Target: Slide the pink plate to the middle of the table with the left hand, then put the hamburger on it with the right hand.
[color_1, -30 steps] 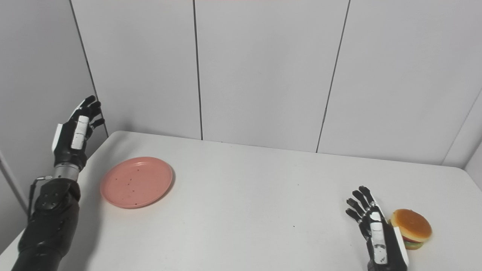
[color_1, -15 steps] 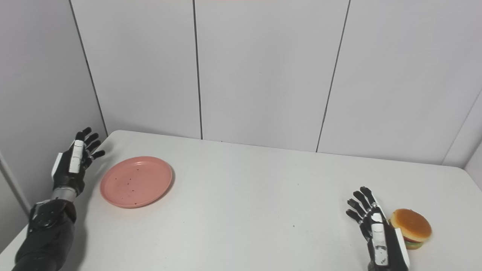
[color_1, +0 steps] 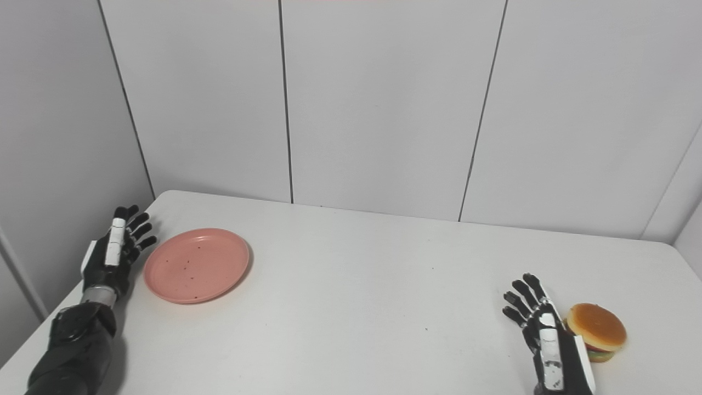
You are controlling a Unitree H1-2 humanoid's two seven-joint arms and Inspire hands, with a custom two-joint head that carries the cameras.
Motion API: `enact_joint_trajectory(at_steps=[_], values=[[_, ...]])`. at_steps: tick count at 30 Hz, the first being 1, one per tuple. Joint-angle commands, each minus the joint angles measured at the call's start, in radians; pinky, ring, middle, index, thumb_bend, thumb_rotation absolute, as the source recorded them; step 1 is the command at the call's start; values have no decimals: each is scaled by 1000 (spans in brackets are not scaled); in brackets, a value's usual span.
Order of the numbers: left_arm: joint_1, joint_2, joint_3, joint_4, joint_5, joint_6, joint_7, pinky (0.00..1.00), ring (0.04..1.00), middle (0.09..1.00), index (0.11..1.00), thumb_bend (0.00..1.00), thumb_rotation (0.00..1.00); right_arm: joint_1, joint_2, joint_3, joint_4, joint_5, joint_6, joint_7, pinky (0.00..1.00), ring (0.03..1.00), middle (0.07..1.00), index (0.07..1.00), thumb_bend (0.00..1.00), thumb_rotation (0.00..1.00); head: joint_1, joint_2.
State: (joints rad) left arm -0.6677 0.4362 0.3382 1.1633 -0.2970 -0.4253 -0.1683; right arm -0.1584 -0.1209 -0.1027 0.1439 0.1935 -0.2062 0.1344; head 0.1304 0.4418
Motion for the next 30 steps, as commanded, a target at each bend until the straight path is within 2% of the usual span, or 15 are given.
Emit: enact_joint_trajectory(at_steps=[1, 10, 14, 16, 23, 30], values=[[-71, 19, -18, -7, 18, -23, 0, 812, 889, 865, 853, 973, 876, 73, 35, 10, 41, 0, 19, -11, 828, 846, 881, 899, 840, 989, 1, 1], [-74, 6, -70, 7, 60, -6, 25, 821, 909, 913, 872, 976, 907, 78, 43, 12, 26, -1, 23, -16, 816, 839, 876, 891, 840, 987, -9, 10], [-80, -1, -75, 29, 52, -2, -2, 815, 904, 906, 874, 992, 879, 80, 42, 14, 22, -4, 24, -17, 813, 840, 881, 894, 847, 988, -9, 11], [-79, -2, -80, 31, 50, -1, -25, 837, 921, 920, 900, 970, 893, 81, 41, 15, 19, -6, 22, -19, 809, 837, 881, 894, 844, 990, -10, 16], [-67, -14, -86, 18, 45, 10, -27, 819, 898, 881, 886, 982, 854, 85, 41, 16, 8, -8, 31, -22, 810, 841, 882, 898, 836, 996, -12, 21], [-58, -33, -87, -10, 28, 37, -47, 842, 909, 894, 887, 989, 854, 86, 41, 18, 3, -13, 32, -24, 808, 843, 881, 898, 836, 995, -16, 25]])
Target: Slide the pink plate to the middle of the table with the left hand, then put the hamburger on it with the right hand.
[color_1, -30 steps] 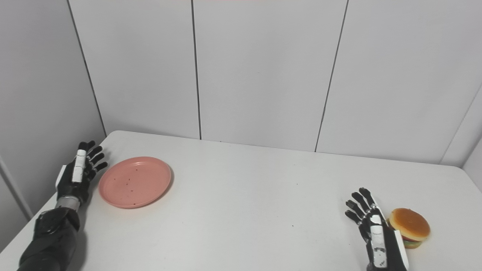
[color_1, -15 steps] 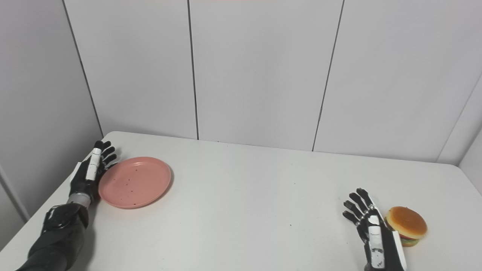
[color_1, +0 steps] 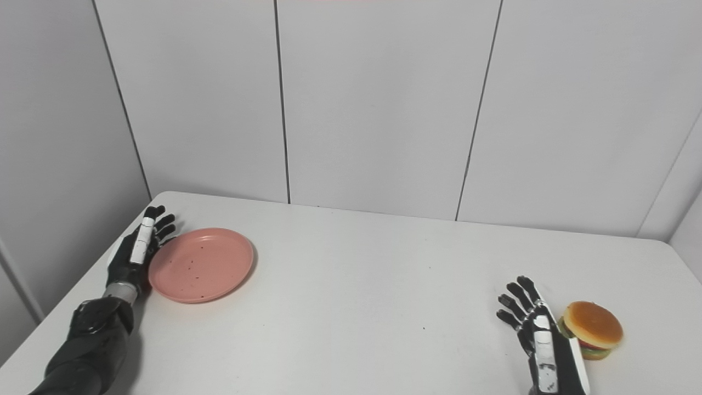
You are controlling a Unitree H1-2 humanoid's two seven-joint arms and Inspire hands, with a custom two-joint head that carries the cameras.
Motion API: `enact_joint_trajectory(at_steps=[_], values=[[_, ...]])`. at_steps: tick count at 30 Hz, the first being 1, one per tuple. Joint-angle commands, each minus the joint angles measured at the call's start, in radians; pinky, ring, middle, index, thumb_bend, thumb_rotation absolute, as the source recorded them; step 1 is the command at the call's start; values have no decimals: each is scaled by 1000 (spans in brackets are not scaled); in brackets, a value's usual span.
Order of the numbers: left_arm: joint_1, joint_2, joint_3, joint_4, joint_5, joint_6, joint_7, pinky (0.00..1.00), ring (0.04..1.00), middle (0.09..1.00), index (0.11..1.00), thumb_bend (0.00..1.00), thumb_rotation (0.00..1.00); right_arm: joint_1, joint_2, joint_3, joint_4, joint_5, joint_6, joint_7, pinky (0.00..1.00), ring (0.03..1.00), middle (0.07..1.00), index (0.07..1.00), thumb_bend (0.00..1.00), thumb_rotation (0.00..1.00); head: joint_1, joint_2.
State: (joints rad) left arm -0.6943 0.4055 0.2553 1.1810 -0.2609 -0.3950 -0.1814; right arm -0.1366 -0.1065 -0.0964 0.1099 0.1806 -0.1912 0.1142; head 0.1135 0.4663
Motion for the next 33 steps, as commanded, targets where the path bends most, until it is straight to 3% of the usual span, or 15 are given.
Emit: enact_joint_trajectory(at_steps=[1, 10, 18, 22, 33], values=[[-31, -4, -3, -30, -11, 9, -39, 853, 915, 899, 896, 992, 848, 64, 27, 12, 36, -1, 17, -4, 806, 843, 880, 897, 838, 993, 1, 0], [-33, -46, -13, -69, -22, 35, -42, 886, 921, 897, 878, 993, 850, 70, 30, 15, 21, 0, 27, -6, 805, 842, 878, 895, 837, 991, -8, 6], [-37, -75, -43, -77, 3, 21, -25, 819, 902, 889, 882, 997, 861, 73, 35, 20, 8, -4, 35, -12, 805, 842, 881, 896, 834, 991, -15, 12], [-32, -91, -48, -95, 0, 35, -28, 844, 907, 890, 885, 984, 858, 73, 37, 21, 4, -2, 42, -14, 805, 841, 880, 894, 835, 990, -20, 14], [24, -143, -85, -229, 24, 86, -16, 862, 911, 893, 900, 929, 882, 80, 36, 28, -18, -4, 59, -15, 812, 845, 889, 906, 834, 995, -28, 20]])
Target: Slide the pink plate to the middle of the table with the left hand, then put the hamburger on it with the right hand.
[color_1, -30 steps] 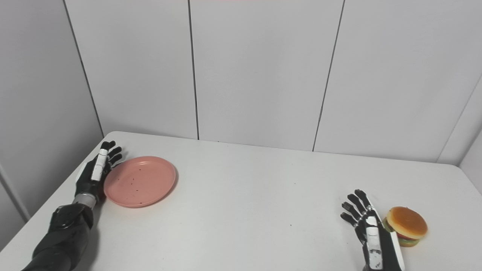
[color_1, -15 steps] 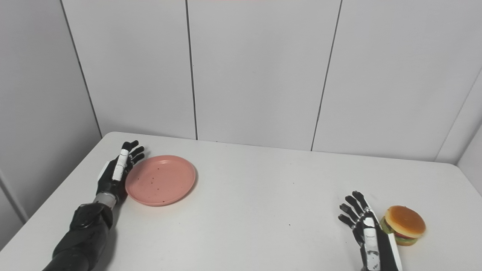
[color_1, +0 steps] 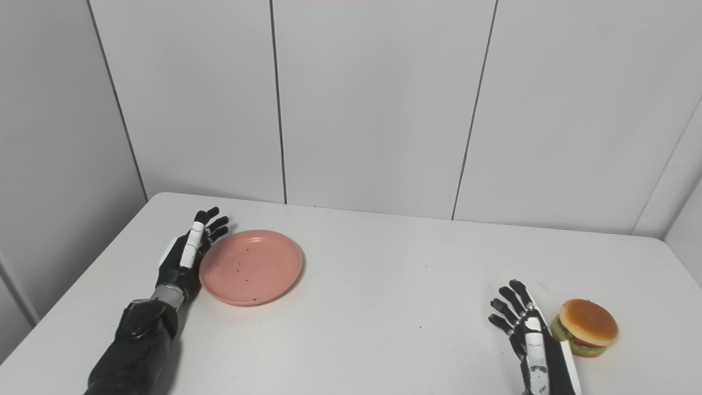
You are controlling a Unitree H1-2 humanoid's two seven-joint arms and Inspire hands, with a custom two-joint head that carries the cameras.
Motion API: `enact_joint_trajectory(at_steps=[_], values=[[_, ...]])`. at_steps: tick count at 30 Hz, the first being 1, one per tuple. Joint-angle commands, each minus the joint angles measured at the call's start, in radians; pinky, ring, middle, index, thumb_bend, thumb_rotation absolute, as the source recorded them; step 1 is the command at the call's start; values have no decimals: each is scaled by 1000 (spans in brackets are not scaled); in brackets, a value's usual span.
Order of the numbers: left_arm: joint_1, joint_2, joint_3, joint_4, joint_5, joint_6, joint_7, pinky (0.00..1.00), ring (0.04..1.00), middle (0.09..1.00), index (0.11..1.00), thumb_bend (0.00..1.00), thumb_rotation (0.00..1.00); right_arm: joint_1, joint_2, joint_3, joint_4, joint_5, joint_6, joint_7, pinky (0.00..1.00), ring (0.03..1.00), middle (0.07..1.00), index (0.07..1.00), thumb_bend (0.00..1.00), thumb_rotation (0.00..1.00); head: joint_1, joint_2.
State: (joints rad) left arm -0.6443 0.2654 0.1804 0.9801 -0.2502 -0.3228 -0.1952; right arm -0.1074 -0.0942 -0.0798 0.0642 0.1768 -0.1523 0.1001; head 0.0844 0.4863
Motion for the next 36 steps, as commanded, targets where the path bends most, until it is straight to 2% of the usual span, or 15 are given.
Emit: enact_joint_trajectory(at_steps=[1, 15, 21, 30, 36], values=[[-26, -7, -14, -28, 16, 13, -4, 861, 910, 892, 900, 928, 882, 51, 25, 12, 28, -2, 20, -3, 812, 845, 890, 906, 834, 995, -2, 1], [-27, -71, -53, -40, 37, 27, -3, 850, 920, 899, 900, 928, 877, 50, 36, 17, 21, -10, 26, -4, 819, 848, 888, 907, 840, 1000, -18, 3], [-38, -84, -65, -30, 38, 27, -1, 838, 913, 900, 910, 894, 881, 53, 50, 23, 12, -16, 29, -9, 816, 848, 885, 904, 836, 988, -59, 8], [-54, -104, -76, 18, 55, 14, 13, 815, 910, 902, 914, 924, 899, 50, 76, 39, -1, -49, 40, -28, 821, 850, 886, 909, 841, 987, -126, 15], [-55, -126, -74, 47, 48, 13, 7, 879, 921, 895, 905, 967, 878, 48, 93, 52, -11, -76, 52, -47, 829, 852, 895, 914, 846, 996, -156, 18]])
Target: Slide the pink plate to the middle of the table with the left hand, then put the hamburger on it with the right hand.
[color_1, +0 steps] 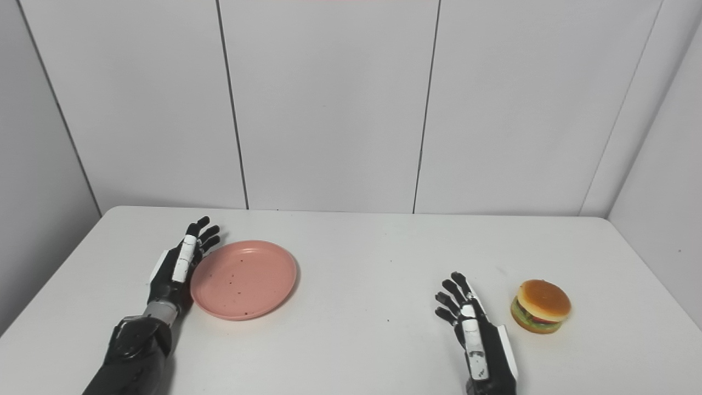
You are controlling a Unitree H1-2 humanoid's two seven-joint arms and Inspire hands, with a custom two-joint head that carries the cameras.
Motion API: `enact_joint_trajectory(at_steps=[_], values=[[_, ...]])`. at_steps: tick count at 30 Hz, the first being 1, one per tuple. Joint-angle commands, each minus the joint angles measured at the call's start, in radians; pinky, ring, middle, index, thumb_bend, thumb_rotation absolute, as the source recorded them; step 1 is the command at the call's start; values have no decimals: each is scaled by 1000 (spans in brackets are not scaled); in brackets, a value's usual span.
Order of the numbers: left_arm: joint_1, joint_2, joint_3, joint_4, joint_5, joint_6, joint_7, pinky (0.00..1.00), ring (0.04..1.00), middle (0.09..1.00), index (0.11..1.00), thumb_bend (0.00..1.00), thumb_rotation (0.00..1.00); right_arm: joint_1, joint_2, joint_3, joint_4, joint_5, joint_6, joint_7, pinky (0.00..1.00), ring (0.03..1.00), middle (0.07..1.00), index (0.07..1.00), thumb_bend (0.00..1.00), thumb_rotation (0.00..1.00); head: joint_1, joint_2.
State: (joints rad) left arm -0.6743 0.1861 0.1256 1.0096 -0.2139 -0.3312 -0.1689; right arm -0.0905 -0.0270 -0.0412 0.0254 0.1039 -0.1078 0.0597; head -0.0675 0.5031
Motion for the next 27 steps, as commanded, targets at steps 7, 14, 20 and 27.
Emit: enact_joint_trajectory(at_steps=[7, 14, 20, 27], values=[[-15, -72, -32, 19, 21, 12, -15, 884, 921, 890, 900, 951, 888, 31, 46, 15, 17, -10, 22, -17, 826, 844, 885, 911, 813, 1000, -30, 9], [-8, -98, -36, -7, 31, 37, 39, 875, 915, 884, 876, 945, 908, 22, 54, 19, 27, -12, 18, -17, 822, 843, 881, 910, 818, 1000, -66, 11], [9, -136, -43, -65, 34, 65, 65, 919, 913, 870, 869, 963, 924, 17, 52, 19, 37, -23, 20, -23, 814, 837, 883, 910, 820, 1000, -70, 12], [37, -188, -65, -199, 65, 158, 116, 921, 908, 866, 861, 933, 940, 22, 52, 24, 31, -20, 22, -23, 812, 834, 879, 900, 812, 1000, -78, 22]])
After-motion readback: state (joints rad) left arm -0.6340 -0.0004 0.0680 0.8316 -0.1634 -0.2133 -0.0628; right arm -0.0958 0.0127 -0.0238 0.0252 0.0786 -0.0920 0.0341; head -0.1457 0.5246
